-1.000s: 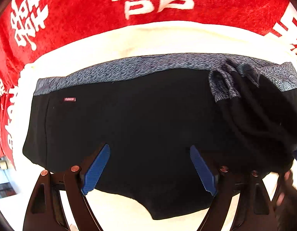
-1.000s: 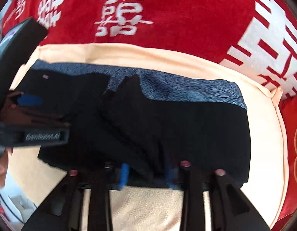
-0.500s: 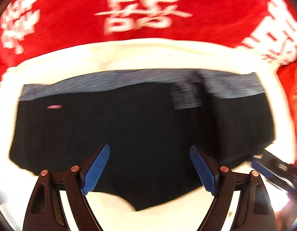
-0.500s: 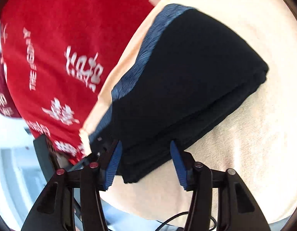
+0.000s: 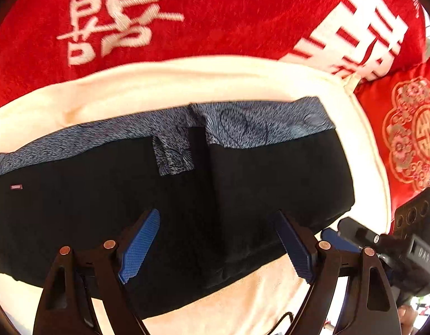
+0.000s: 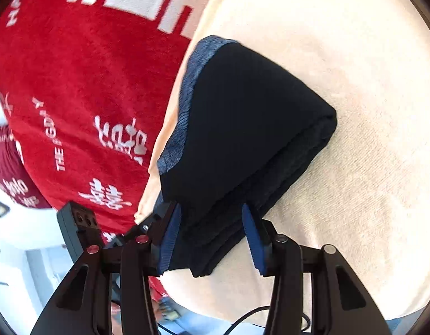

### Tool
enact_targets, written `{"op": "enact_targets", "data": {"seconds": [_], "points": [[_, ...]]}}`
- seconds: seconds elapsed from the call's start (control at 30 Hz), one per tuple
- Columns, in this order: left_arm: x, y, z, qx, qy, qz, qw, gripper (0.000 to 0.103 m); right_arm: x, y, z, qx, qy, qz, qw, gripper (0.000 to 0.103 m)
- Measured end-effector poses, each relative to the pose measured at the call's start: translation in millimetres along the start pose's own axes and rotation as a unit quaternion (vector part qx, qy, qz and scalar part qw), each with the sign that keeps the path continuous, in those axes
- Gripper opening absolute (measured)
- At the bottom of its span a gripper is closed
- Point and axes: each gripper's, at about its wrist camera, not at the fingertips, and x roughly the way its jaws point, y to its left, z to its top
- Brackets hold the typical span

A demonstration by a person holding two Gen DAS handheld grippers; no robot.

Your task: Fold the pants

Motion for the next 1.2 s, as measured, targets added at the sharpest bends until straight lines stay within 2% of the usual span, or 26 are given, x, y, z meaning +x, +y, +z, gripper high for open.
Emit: {"op": "enact_targets", "data": {"seconds": [0.03, 0.1, 0.13, 0.17, 0.2, 0.23, 0.37, 0.47, 0.53, 0.6, 0.73, 0.8, 0.83, 0.87, 1.0, 1.07, 1.13, 1.2], "points": [[6.0, -1.2, 0.6, 0.000, 0.005, -0.005, 1.0000, 0.085, 2.0, -3.0, 2.3, 0.005, 0.000, 0.004, 1.000, 0.050], [14.6, -6.5, 3.8, 0.004, 0.010, -0.009, 0.9999, 0.062, 7.6, -10.2, 7.2, 0.023, 0.001, 0.010, 1.000, 0.050], [19.0, -8.2, 4.8, 0.006, 0.018, -0.020, 0.9996, 0.047, 8.6, -14.4, 8.5, 0.036, 0.000, 0.011, 0.999, 0.041], [21.6, -9.6, 4.1, 0.008, 0.023, -0.023, 0.9995, 0.046, 8.1, -19.1, 9.9, 0.045, 0.003, 0.009, 0.999, 0.016], [21.7, -10.5, 3.1, 0.011, 0.021, -0.025, 0.9994, 0.043, 8.6, -20.9, 10.3, 0.048, 0.003, 0.003, 0.999, 0.011], [21.9, -10.6, 2.5, 0.015, 0.020, -0.021, 0.9994, 0.034, 7.1, -20.7, 9.5, 0.046, 0.004, 0.006, 0.999, 0.011], [9.5, -2.0, -0.9, 0.004, 0.015, -0.033, 0.9993, 0.029, 2.2, 2.9, 4.2, -0.009, 0.014, 0.003, 1.000, 0.006], [-2.0, -3.8, -15.2, 0.024, -0.002, -0.014, 0.9996, 0.029, 8.9, 12.9, -2.8, -0.037, 0.033, -0.014, 0.999, 0.005], [2.1, -2.8, -30.8, 0.039, 0.000, 0.013, 0.9992, 0.029, 20.5, 10.7, -4.2, -0.044, 0.042, -0.036, 0.997, 0.005], [14.9, 4.7, -42.7, 0.030, 0.009, 0.024, 0.9992, 0.029, 34.7, 4.7, -3.8, -0.048, 0.049, -0.058, 0.996, 0.005], [13.9, 12.4, -51.4, 0.002, -0.019, 0.020, 0.9996, 0.030, 36.6, 8.6, -2.2, -0.076, 0.059, -0.075, 0.992, 0.005], [7.1, 11.6, -53.6, -0.001, -0.029, 0.039, 0.9988, 0.044, 33.7, 19.8, -4.6, -0.103, 0.082, -0.083, 0.988, 0.009], [0.7, 11.2, -54.6, -0.002, -0.038, 0.058, 0.9976, 0.065, 30.8, 26.2, -6.1, -0.113, 0.095, -0.084, 0.985, 0.010], [-5.5, 10.1, -54.5, -0.003, -0.051, 0.069, 0.9963, 0.071, 25.3, 32.7, -6.4, -0.127, 0.100, -0.090, 0.983, 0.010], [-31.8, 1.7, -44.9, 0.002, -0.089, 0.073, 0.9934, 0.071, -7.2, 61.5, 12.3, -0.200, 0.029, -0.125, 0.971, 0.013], [-36.0, -7.3, -32.9, 0.011, -0.100, 0.062, 0.9930, 0.077, -15.4, 69.6, 37.8, -0.209, -0.003, -0.147, 0.967, 0.013], [-30.0, -20.3, -17.3, 0.019, -0.108, 0.058, 0.9923, 0.077, -13.4, 74.8, 63.3, -0.212, -0.013, -0.150, 0.966, 0.013], [-16.1, -33.2, -2.0, 0.032, -0.107, 0.055, 0.9922, 0.077, -5.3, 80.5, 79.1, -0.229, -0.018, -0.163, 0.960, 0.013]]}}
